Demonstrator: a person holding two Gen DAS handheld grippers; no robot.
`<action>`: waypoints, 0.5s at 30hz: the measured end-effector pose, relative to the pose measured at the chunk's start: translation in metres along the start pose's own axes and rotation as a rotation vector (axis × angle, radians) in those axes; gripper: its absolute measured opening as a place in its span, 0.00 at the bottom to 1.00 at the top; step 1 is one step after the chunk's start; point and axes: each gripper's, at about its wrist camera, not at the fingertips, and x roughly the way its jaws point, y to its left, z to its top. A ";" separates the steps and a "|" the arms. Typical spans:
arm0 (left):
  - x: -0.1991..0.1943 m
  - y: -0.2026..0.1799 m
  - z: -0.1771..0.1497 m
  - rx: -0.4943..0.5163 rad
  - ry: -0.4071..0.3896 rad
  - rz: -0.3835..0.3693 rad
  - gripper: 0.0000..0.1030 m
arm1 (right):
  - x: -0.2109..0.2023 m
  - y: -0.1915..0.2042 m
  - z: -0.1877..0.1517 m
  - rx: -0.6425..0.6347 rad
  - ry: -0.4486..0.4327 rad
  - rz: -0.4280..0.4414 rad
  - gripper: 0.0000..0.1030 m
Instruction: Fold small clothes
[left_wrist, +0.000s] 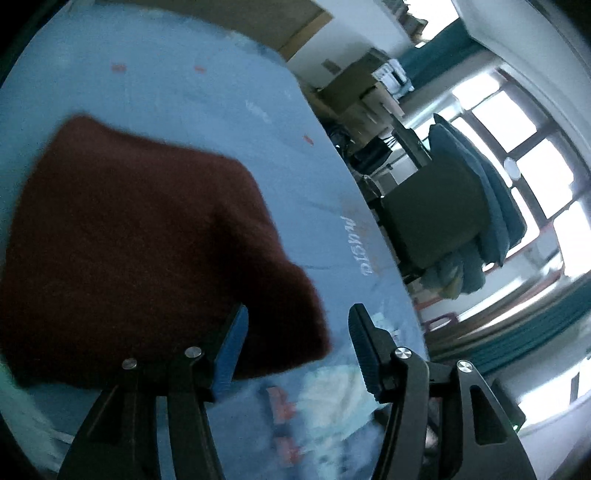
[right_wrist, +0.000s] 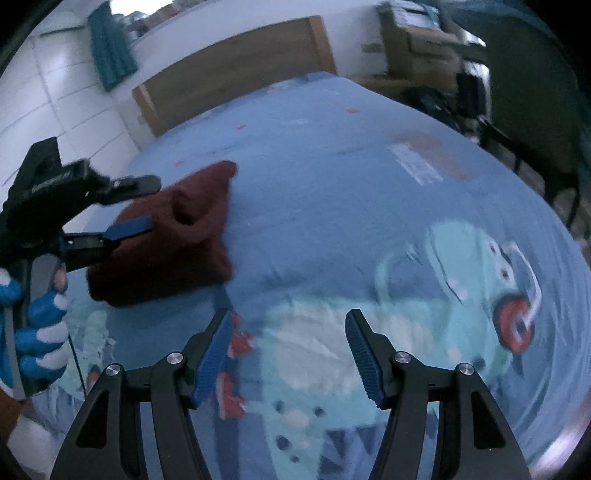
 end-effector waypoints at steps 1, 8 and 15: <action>-0.008 0.007 0.002 0.020 -0.005 0.023 0.49 | 0.002 0.013 0.010 -0.029 -0.010 0.018 0.63; -0.054 0.064 0.010 0.127 -0.031 0.214 0.49 | 0.029 0.094 0.064 -0.180 -0.057 0.150 0.63; -0.023 0.074 -0.008 0.212 0.025 0.240 0.49 | 0.099 0.133 0.095 -0.220 -0.014 0.176 0.63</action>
